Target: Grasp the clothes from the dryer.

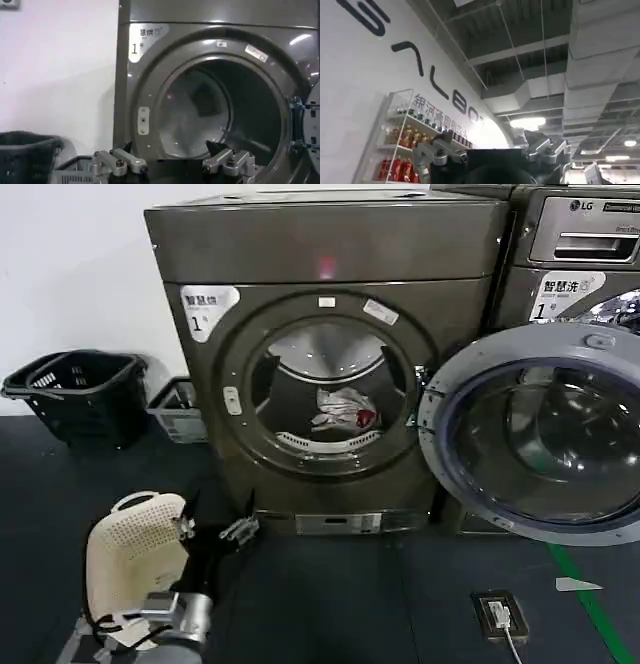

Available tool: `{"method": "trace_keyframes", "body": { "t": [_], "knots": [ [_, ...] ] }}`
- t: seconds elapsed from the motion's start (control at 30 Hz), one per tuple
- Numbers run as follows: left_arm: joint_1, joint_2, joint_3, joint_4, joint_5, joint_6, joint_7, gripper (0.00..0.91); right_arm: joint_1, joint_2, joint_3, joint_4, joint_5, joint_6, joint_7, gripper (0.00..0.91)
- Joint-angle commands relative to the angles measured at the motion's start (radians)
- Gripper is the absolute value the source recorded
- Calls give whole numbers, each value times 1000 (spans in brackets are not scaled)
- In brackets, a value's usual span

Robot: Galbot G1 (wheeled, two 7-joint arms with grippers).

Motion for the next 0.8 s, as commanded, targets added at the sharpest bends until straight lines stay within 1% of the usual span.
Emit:
{"method": "trace_keyframes", "body": {
  "t": [0.03,0.1,0.43,0.8],
  "knots": [
    [-1,-9,6,-3,-6,-5,8,907,-1,1,0,2,8,6,0,907],
    [-2,-10,7,0,-1,-25,12,907,1,3,-5,6,7,8,-1,907],
    [-4,-6,-3,-4,-9,-25,20,907,2,-9,-7,3,6,11,-3,907],
    [3,15,-4,-18,-29,-16,24,907,0,-2,-4,10,9,11,-8,907]
  ]
}}
